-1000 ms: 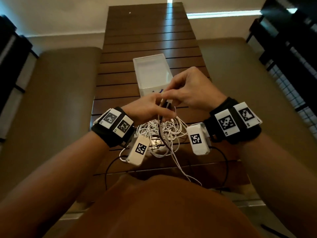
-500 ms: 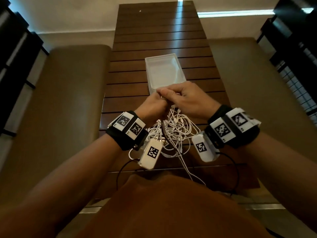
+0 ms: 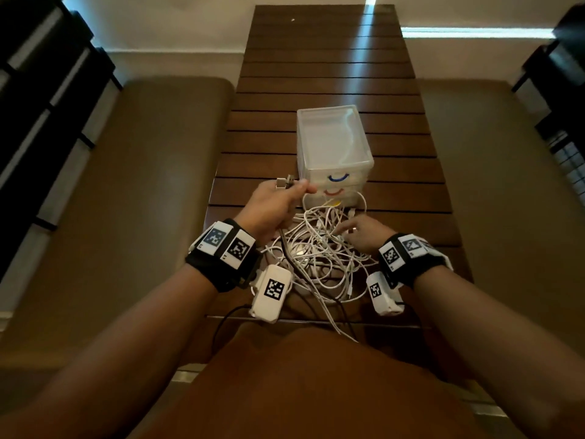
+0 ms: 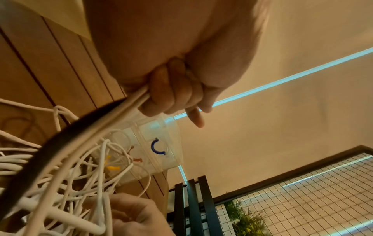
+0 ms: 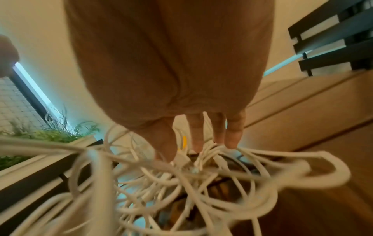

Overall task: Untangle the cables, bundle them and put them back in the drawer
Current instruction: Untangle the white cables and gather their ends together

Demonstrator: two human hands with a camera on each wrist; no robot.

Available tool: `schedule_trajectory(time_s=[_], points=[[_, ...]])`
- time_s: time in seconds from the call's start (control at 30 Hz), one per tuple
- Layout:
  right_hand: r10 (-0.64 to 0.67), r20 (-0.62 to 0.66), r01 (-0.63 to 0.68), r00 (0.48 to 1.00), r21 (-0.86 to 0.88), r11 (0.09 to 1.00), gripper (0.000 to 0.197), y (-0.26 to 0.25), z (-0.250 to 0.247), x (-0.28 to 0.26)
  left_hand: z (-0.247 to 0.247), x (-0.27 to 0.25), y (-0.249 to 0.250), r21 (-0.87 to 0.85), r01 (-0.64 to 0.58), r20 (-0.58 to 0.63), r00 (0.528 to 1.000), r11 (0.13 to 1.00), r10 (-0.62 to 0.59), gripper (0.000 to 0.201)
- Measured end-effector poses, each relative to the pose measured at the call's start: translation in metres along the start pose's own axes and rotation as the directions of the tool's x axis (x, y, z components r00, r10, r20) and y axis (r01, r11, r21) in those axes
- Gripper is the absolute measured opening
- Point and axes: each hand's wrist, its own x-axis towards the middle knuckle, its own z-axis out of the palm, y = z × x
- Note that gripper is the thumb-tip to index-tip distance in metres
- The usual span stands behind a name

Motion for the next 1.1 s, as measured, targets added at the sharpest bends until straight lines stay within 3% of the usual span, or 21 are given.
schedule_trajectory(time_s=[0.17,0.23,0.33,0.5,0.57,0.63,0.77,0.87,0.97,1.1], points=[[-0.015,-0.118,0.025,0.993,0.083,0.996,0.026,0.002,-0.012,-0.004,-0.007,0.0,-0.005,0.051,0.026,-0.084,0.996,0.998,-0.022,0.02],[-0.064,-0.122,0.094,0.99,0.259,0.961,0.033,-0.002,-0.031,-0.017,-0.007,0.004,-0.009,0.055,0.011,-0.089,0.996,0.998,-0.006,0.025],[-0.158,-0.095,0.184,0.983,0.537,0.823,0.039,-0.012,-0.059,-0.042,-0.005,0.01,-0.012,0.001,0.014,-0.127,0.992,1.0,-0.014,0.033],[-0.325,-0.192,0.375,0.926,0.374,0.848,0.018,-0.021,-0.064,-0.057,0.003,0.011,-0.012,-0.237,0.059,-0.053,0.996,0.97,-0.073,0.043],[-0.347,-0.277,0.429,0.896,0.332,0.84,0.013,-0.024,-0.058,-0.055,0.004,0.011,-0.014,-0.265,0.061,-0.004,0.998,0.962,-0.064,0.045],[-0.376,-0.28,0.462,0.883,0.389,0.797,0.01,-0.028,-0.053,-0.054,0.002,0.01,-0.016,-0.245,0.055,0.012,0.998,0.968,-0.054,0.046],[-0.361,-0.222,0.42,0.906,0.585,0.694,0.015,-0.045,-0.041,-0.057,0.0,0.01,-0.022,-0.256,0.054,-0.013,0.998,0.965,-0.06,0.044],[-0.347,-0.222,0.405,0.911,0.644,0.65,0.016,-0.059,-0.03,-0.056,0.0,0.011,-0.027,-0.258,0.003,0.052,0.999,0.966,0.011,0.043],[-0.337,-0.22,0.396,0.915,0.647,0.651,0.018,-0.069,-0.024,-0.053,0.001,0.012,-0.027,-0.224,-0.063,0.126,0.988,0.972,0.093,0.048],[-0.324,-0.195,0.363,0.926,0.697,0.618,0.019,-0.079,-0.019,-0.052,0.008,0.009,-0.023,-0.218,-0.134,0.153,0.974,0.967,0.17,0.033]])
